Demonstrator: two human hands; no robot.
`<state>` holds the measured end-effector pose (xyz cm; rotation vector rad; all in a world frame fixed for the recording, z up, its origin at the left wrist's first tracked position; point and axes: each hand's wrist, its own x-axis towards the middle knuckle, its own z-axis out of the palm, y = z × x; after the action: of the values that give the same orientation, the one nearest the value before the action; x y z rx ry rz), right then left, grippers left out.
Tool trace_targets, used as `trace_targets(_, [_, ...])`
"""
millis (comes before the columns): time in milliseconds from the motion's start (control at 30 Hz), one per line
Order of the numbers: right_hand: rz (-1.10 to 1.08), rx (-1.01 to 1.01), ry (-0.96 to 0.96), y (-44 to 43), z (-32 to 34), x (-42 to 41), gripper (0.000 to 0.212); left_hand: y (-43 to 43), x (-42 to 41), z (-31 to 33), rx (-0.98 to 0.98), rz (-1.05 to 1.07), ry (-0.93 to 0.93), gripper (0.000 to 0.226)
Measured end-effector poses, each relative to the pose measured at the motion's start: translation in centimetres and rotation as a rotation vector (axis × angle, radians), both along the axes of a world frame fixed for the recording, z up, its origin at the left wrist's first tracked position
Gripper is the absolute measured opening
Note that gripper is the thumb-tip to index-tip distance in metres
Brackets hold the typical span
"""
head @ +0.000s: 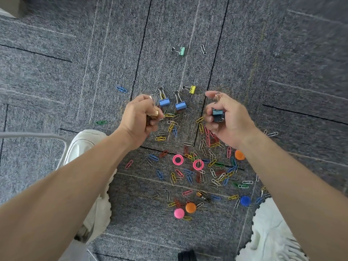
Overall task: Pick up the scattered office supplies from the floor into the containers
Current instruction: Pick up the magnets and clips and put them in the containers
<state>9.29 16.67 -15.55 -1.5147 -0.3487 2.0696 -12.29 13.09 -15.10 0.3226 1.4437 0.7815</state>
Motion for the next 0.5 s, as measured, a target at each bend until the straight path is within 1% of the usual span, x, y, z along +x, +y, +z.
trace_targets(67, [-0.072, -0.068, 0.146, -0.1, 0.1, 0.3, 0.036, 0.0, 0.5, 0.1, -0.039, -0.022, -0.047, 0.042])
trace_targets(100, [-0.117, -0.090, 0.217, -0.1, 0.2, 0.4, 0.037, 0.1, 0.7, 0.2, -0.065, -0.023, -0.080, 0.050])
trace_targets(133, [-0.157, -0.100, 0.271, -0.1, 0.2, 0.6, 0.035, 0.2, 0.9, 0.3, -0.094, -0.010, -0.130, 0.054])
trace_targets(167, [-0.184, -0.100, 0.304, 0.0, 0.3, 0.8, 0.032, 0.3, 1.0, 0.4, -0.118, 0.019, -0.195, 0.052])
trace_targets(233, [-0.198, -0.090, 0.324, 0.2, 0.4, 1.1, 0.026, 0.6, 1.3, 0.6, -0.139, 0.097, -0.334, 0.036])
trace_targets(267, [-0.194, -0.090, 0.325, 0.3, 0.4, 1.3, 0.028, 0.7, 1.4, 0.7, -0.140, 0.134, -0.389, 0.027])
trace_targets(300, [-0.186, -0.091, 0.313, 0.5, 0.4, 1.4, 0.036, 0.8, 1.4, 0.7, -0.139, 0.162, -0.431, 0.021])
trace_targets(333, [-0.180, -0.095, 0.289, 0.6, 0.4, 1.5, 0.044, 0.8, 1.4, 0.6, -0.140, 0.186, -0.465, 0.017])
trace_targets(367, [-0.176, -0.103, 0.255, 0.7, 0.4, 1.5, 0.048, 0.9, 1.3, 0.6, -0.148, 0.212, -0.492, 0.015])
trace_targets(400, [-0.177, -0.116, 0.219, 0.8, 0.4, 1.4, 0.046, 1.0, 1.3, 0.6, -0.157, 0.238, -0.510, 0.014])
trace_targets(433, [-0.188, -0.134, 0.195, 0.9, 0.5, 1.3, 0.040, 1.2, 1.3, 0.6, -0.170, 0.263, -0.504, 0.012])
trace_targets(467, [-0.213, -0.158, 0.197, 0.9, 0.6, 1.2, 0.030, 1.3, 1.3, 0.5, -0.187, 0.284, -0.466, 0.013])
trace_targets(500, [-0.242, -0.183, 0.218, 1.0, 0.7, 1.1, 0.022, 1.6, 1.4, 0.5, -0.210, 0.282, -0.391, 0.017])
